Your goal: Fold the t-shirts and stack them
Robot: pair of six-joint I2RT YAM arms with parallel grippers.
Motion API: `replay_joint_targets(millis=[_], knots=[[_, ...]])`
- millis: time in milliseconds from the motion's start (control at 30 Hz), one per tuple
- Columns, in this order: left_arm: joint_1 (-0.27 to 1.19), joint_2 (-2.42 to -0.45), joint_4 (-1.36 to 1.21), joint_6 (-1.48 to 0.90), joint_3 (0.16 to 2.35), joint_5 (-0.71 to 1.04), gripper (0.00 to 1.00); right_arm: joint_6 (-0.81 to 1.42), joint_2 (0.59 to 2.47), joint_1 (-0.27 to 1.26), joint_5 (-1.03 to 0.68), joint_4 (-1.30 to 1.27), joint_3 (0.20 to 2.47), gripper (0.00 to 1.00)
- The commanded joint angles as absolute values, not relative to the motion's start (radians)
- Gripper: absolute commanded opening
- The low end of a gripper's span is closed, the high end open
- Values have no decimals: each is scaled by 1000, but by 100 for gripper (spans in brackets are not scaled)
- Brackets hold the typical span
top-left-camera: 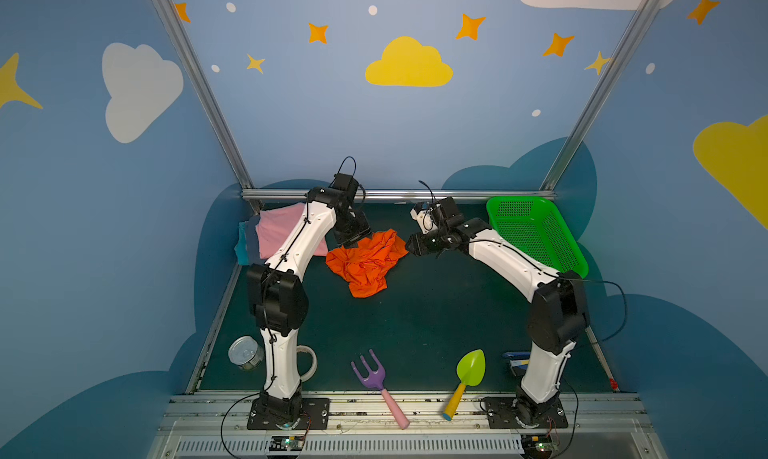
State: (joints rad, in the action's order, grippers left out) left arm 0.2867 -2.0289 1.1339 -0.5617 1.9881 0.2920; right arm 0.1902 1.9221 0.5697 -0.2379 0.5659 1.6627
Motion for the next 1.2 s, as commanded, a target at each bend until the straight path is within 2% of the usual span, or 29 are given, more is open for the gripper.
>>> replay_joint_targets(millis=[0, 267, 600, 667, 700, 767, 800, 867, 900, 1167], knots=[[285, -2077, 1136, -504, 1937, 226, 61, 204, 2022, 565, -292, 681, 1801, 46], [286, -2189, 1033, -533, 1926, 302, 65, 283, 2293, 551, -328, 880, 2120, 45], [291, -2283, 1002, -567, 1999, 241, 63, 342, 2429, 538, -407, 832, 2174, 52], [291, -2305, 1003, -570, 2020, 227, 60, 357, 2456, 537, -435, 804, 2177, 53], [291, -2317, 1008, -572, 2036, 222, 52, 367, 2469, 536, -455, 789, 2180, 51], [291, -2342, 1033, -572, 2080, 218, 32, 388, 2488, 527, -517, 743, 2178, 39], [291, -2352, 1051, -568, 2107, 203, 22, 399, 2492, 522, -543, 722, 2177, 24], [291, -2364, 1088, -561, 2160, 171, 9, 411, 2488, 512, -543, 700, 2177, 0], [292, -2365, 1106, -554, 2186, 159, 4, 412, 2477, 506, -535, 691, 2176, 0], [284, -2310, 1219, -525, 2281, 93, 4, 366, 2276, 445, -412, 652, 2091, 0]])
